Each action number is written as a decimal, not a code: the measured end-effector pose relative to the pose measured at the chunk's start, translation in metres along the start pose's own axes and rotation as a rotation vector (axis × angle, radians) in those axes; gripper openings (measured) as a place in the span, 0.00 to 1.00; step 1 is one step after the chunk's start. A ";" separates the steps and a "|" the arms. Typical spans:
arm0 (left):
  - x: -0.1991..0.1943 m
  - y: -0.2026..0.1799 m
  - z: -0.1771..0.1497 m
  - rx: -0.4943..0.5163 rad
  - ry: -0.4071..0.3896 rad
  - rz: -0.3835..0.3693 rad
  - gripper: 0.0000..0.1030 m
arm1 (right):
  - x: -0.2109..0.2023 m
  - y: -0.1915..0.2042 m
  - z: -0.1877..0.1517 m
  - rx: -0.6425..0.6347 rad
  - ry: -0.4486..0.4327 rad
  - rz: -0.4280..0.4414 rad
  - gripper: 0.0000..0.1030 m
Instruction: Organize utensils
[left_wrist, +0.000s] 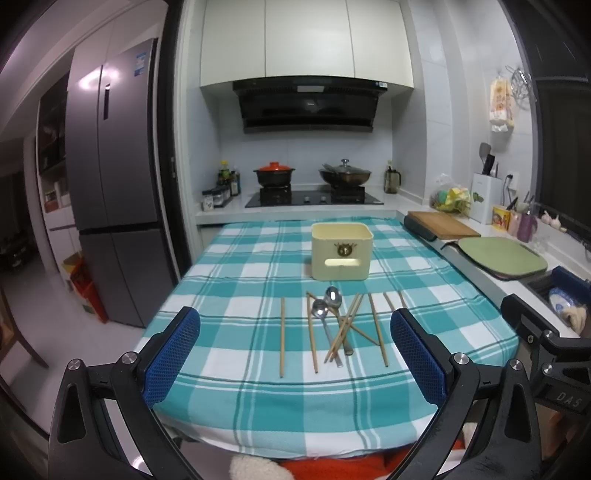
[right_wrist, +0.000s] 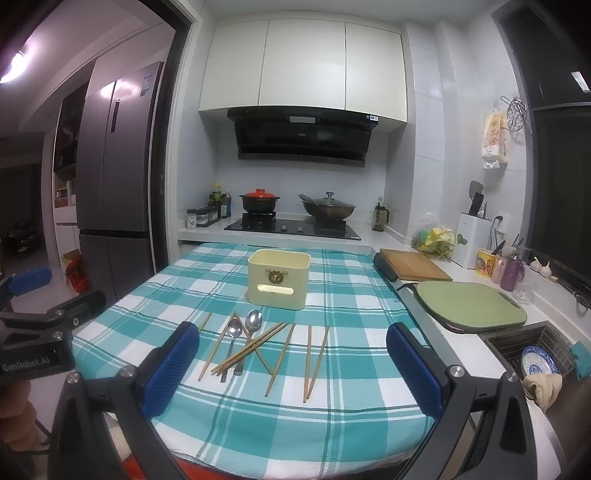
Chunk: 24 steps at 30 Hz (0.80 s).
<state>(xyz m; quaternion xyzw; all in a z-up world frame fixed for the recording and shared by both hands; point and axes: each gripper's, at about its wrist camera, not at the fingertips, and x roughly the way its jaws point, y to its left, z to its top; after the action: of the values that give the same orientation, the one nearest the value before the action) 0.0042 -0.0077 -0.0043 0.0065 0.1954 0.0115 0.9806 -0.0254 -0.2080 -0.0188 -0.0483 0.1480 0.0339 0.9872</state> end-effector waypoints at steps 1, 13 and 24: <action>0.000 0.000 0.000 -0.001 0.000 0.001 1.00 | 0.000 0.000 0.000 0.002 -0.001 0.000 1.00; 0.002 -0.001 0.000 0.002 0.000 0.005 1.00 | 0.002 -0.002 -0.003 0.004 0.008 -0.001 1.00; 0.008 -0.004 0.002 0.024 0.011 0.011 1.00 | 0.006 -0.004 -0.002 0.009 0.021 -0.006 1.00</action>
<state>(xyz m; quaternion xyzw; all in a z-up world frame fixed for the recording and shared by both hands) 0.0126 -0.0118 -0.0058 0.0191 0.2008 0.0147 0.9793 -0.0198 -0.2122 -0.0223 -0.0448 0.1582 0.0300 0.9859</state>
